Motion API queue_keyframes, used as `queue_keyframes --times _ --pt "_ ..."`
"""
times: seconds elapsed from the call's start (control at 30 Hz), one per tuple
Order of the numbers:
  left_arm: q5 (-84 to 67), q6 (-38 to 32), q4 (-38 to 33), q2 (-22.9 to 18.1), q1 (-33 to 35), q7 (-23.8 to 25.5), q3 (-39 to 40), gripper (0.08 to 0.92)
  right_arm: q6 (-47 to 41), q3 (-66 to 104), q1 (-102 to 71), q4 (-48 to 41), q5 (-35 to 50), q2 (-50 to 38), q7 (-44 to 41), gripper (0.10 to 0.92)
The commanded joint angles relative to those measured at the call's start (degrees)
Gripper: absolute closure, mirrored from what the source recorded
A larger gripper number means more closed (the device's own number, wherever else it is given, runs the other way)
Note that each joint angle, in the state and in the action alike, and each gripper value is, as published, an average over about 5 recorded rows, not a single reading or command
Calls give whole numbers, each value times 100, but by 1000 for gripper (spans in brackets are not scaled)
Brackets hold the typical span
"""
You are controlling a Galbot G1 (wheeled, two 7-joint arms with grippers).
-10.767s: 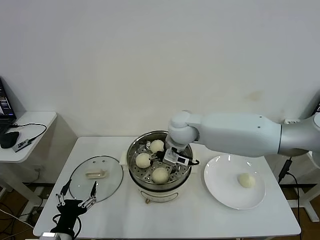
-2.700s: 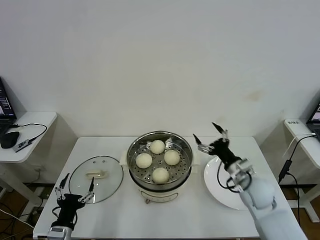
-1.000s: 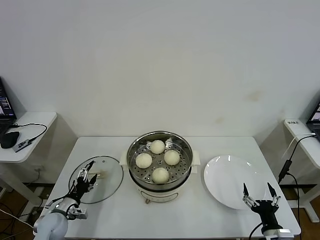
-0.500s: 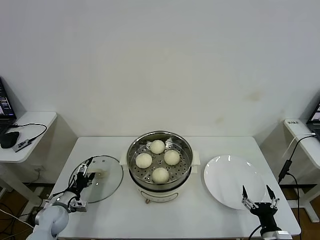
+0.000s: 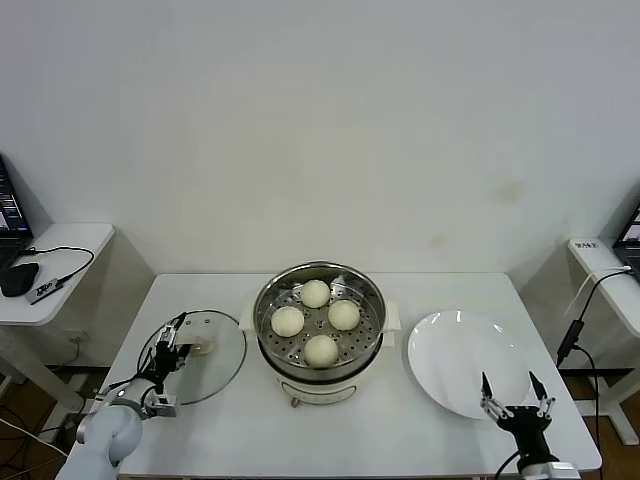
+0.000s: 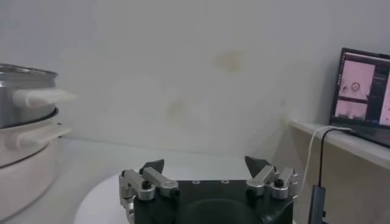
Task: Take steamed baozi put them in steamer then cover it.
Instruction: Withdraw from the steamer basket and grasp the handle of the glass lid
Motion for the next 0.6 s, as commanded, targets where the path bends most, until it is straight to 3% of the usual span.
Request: queue_keyframes --times 0.03,0.17,0.6 --pt "8 4 173 -18 -98 -9 32 179 11 -11 -9 -13 -12 10 -1 203" --pt "13 6 202 -21 -117 21 54 228 18 -16 -16 -23 -20 17 -4 203" --pt "154 11 418 -116 -143 -142 65 604 28 -24 -21 -11 -40 28 -11 203"
